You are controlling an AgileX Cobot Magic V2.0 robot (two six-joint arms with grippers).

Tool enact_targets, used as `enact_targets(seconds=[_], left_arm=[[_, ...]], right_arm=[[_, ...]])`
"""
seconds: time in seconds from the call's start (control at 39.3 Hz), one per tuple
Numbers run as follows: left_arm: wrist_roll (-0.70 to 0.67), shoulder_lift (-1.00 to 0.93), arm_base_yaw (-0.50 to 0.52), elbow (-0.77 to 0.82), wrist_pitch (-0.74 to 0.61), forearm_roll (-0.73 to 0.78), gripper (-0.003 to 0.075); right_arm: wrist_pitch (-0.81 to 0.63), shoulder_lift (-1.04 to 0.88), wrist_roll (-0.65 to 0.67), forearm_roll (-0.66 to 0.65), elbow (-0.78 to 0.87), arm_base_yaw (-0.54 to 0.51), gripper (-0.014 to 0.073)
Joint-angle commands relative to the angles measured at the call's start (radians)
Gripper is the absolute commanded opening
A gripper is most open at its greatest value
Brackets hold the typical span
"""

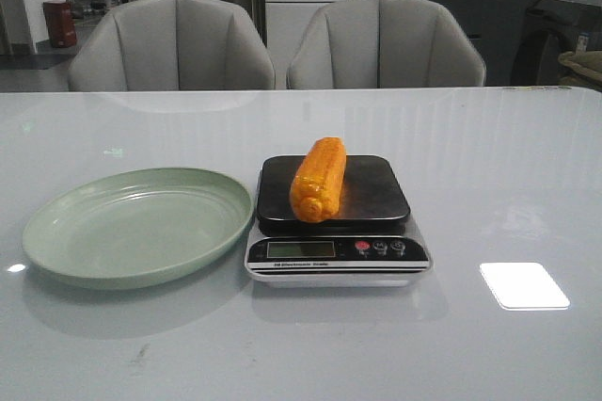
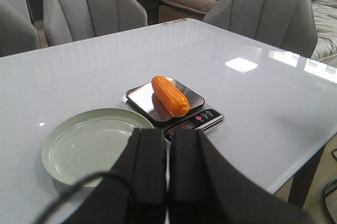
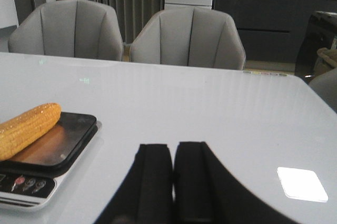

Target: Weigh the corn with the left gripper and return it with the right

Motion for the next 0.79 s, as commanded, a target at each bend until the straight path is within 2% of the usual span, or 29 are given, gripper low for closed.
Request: enact_targets(seconds=[0.0, 0.05, 0.13, 0.53, 0.76], left_arm=[[0.000, 0.002, -0.005, -0.021, -0.079, 0.001, 0.0114], [0.000, 0.002, -0.005, -0.021, -0.079, 0.001, 0.0114], [0.000, 0.002, -0.005, -0.021, -0.079, 0.001, 0.0114], [0.000, 0.002, -0.005, -0.021, -0.078, 0.001, 0.0114], [0.000, 0.002, -0.005, -0.021, -0.092, 0.001, 0.0114]], right_arm=[[-0.199, -0.015, -0.001, -0.005, 0.010, -0.007, 0.0167], [-0.253, -0.015, 0.000, 0.008, 0.006, -0.007, 0.0167], [-0.253, -0.004, 0.012, 0.019, -0.022, -0.006, 0.0167], [0.001, 0.344, 0.018, 0.019, -0.356, -0.006, 0.0167], [0.133, 0.393, 0.018, 0.019, -0.378, -0.006, 0.0167]])
